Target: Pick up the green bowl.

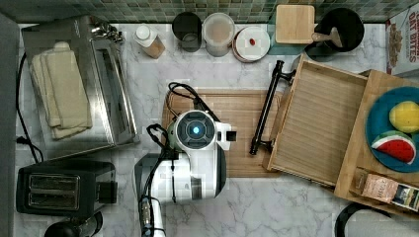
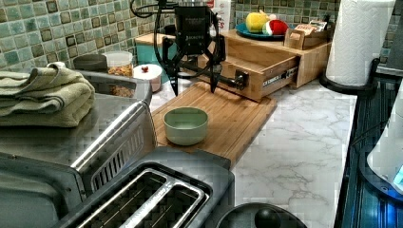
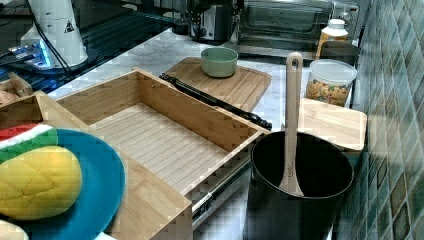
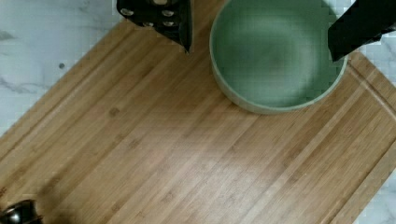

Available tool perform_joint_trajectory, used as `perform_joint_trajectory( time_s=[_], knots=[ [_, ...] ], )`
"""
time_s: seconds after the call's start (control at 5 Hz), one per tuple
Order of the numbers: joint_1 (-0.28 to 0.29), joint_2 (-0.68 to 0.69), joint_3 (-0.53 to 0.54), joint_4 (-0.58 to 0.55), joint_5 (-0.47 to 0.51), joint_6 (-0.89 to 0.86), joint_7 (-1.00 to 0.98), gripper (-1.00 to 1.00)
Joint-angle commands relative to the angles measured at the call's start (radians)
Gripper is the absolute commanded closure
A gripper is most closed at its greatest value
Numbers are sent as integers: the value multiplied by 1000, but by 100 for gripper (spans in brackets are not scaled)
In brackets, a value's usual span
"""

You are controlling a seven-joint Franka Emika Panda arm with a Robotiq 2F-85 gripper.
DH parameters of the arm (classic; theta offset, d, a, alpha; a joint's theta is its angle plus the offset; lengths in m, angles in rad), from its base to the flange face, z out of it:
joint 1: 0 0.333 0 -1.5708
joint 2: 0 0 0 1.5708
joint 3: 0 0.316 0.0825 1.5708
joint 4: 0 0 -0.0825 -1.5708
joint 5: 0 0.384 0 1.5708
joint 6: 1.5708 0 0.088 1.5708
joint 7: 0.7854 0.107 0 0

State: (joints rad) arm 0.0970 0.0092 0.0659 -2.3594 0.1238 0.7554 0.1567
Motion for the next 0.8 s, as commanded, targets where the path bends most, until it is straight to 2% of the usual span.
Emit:
perform_joint_trajectory(
  time_s=[0.2,0.6,0.8],
  knots=[
    [32,-3,32,-109,-47,84,22,-100],
    [38,67,44,-83,-65,143,101,-100],
    [29,100,40,-79,-41,160,72,-100]
  ],
)
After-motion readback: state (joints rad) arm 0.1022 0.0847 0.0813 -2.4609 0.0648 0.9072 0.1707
